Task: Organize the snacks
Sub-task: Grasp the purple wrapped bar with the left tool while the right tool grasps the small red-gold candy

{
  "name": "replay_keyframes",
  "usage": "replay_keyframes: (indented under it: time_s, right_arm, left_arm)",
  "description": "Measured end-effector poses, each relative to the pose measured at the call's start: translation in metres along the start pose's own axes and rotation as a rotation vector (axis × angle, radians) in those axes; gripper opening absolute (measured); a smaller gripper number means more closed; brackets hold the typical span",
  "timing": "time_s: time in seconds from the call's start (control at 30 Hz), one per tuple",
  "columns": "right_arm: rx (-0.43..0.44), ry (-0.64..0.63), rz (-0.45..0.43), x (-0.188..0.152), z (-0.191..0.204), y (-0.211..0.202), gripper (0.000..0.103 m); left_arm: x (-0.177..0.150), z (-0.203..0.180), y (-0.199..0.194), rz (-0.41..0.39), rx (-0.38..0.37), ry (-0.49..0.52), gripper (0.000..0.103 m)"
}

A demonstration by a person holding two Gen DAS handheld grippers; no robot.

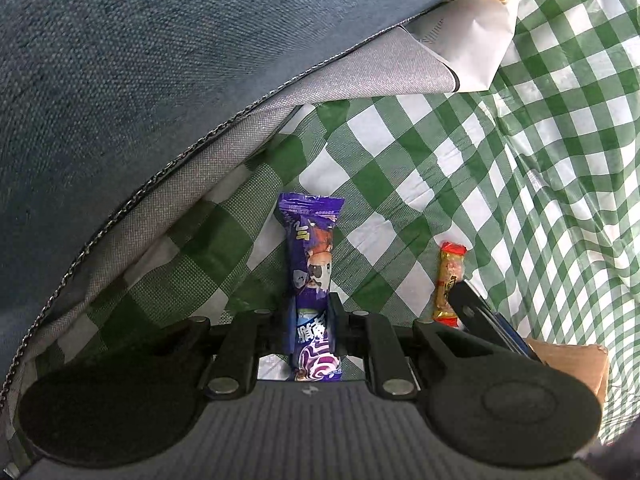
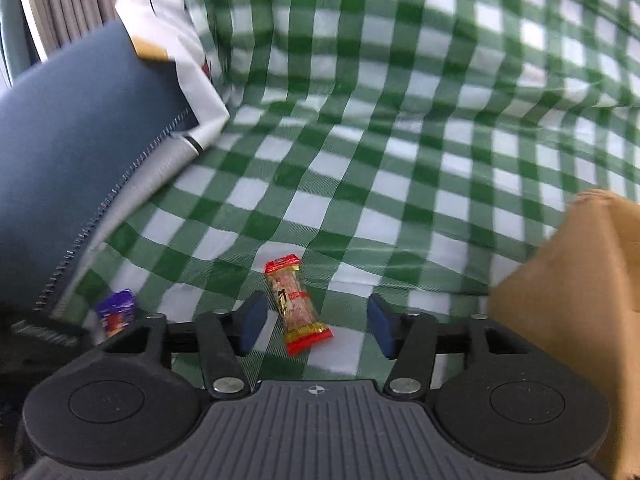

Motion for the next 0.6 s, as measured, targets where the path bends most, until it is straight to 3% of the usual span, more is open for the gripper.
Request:
replay_keyframes:
  time_s: [0.17,0.23,0.27,0.37,0.6]
  right_arm:
    - [-0.008,-0.062,0.062,-0.001,0.012,0.037,0.059]
    - [-0.013,-0.091,0.044,-0.003,0.015,0.04,0.059]
    - [-0.005,-0.094,0.045,-0.002,0.015,0.04,0.056]
    - [0.018,-0.128,0.037,-0.004,0.016,0.034,0.019]
    - [0.022,-0.13,0.03,-0.008,0.006,0.011,0.017]
  left_arm:
    - [0.001,-0.005,0.003,0.003,0.011,0.0,0.016]
    - [0.001,-0.009,0.004,-0.002,0.018,0.01,0.016]
    - [0.002,-0.011,0.005,-0.002,0.02,0.012,0.016]
    - [0.003,-0.013,0.007,-0.005,0.023,0.015,0.016]
    - [0.001,-0.017,0.004,-0.027,0.027,0.047,0.015]
Point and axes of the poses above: each gripper's, at about its wrist camera, not at the fingertips, and y roughly the way its jaws point, z to its left, x to its top, the point moved 1 cm from there along y, roughly the way its jaws point, and after that the axes turned 9 degrees about y, right-handed, at the moved point
